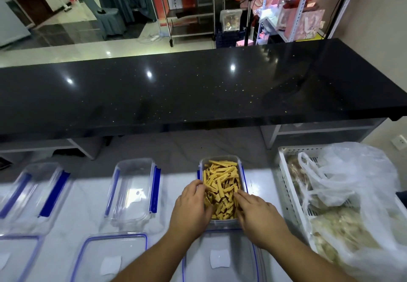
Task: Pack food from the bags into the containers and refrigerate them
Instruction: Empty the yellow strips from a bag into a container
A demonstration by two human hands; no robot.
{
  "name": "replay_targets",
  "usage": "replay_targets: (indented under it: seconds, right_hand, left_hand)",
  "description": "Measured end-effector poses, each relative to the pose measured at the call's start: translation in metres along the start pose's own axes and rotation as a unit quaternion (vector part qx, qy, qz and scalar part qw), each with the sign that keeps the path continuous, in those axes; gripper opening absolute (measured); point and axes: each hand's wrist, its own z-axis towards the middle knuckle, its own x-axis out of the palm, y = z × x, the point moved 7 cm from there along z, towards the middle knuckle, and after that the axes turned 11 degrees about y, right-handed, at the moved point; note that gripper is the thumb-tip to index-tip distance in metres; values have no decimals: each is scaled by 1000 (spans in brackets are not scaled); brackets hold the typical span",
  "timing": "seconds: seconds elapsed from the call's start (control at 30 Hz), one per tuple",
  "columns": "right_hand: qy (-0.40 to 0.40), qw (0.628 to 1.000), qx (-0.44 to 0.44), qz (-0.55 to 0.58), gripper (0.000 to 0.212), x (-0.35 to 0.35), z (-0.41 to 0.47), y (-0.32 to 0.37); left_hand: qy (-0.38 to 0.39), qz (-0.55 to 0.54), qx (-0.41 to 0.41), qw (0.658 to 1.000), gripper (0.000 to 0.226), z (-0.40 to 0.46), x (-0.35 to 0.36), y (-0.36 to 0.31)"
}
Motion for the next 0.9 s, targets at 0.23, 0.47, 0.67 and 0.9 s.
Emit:
replay_targets:
  seconds: [0.23,0.47,0.67,0.9]
  right_hand:
    - [6,1000,-6,-29,55,4,-11,-4]
    - [12,999,-20,-42,60,0,-12,5]
    - [35,999,-24,-28,64,6,-13,6]
    - [48,998,-40,-19,66,13,-20,5]
  left_hand:
    - [-4,59,-23,998,50,-34,11,0]
    - [31,68,-18,997,59,-26,6,-19]
    - [95,101,28,990,59,-33,23,-31]
    - [72,86,21,993,64,-13,2,-45]
